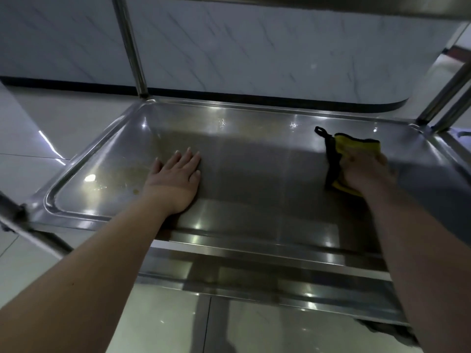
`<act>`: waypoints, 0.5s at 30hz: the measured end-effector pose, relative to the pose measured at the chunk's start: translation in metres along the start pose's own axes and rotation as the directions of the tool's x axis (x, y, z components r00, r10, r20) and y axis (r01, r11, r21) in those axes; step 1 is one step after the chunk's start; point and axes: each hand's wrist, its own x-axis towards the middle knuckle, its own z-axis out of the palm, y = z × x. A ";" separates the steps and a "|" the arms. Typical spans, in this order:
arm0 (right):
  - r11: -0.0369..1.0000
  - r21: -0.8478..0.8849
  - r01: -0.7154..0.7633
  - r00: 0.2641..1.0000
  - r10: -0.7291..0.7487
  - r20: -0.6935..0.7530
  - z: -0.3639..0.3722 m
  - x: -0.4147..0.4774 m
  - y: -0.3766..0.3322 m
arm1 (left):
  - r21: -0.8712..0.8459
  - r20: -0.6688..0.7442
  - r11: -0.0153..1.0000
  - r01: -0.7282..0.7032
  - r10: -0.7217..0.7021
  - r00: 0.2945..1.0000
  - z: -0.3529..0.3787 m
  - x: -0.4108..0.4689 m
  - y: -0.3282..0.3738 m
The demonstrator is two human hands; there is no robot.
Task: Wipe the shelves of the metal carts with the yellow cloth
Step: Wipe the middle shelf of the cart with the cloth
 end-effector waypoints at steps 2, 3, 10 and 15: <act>1.000 0.000 -0.029 1.000 0.029 0.004 0.005 -0.006 -0.017 | -0.002 -0.016 1.000 0.001 -0.001 1.000 0.001 -0.001 0.003; 1.000 0.012 -0.023 1.000 0.023 0.011 0.008 -0.011 -0.035 | -0.005 -0.022 1.000 0.003 -0.003 1.000 0.002 -0.001 0.004; 0.876 0.009 0.482 0.876 -0.482 0.023 0.052 -0.097 -0.216 | -0.009 -0.034 1.000 0.009 -0.010 0.999 0.003 -0.006 -0.004; 0.805 0.075 0.588 0.804 -0.592 0.049 0.055 -0.101 -0.229 | -0.021 -0.025 1.000 0.016 -0.016 1.000 0.002 -0.009 -0.010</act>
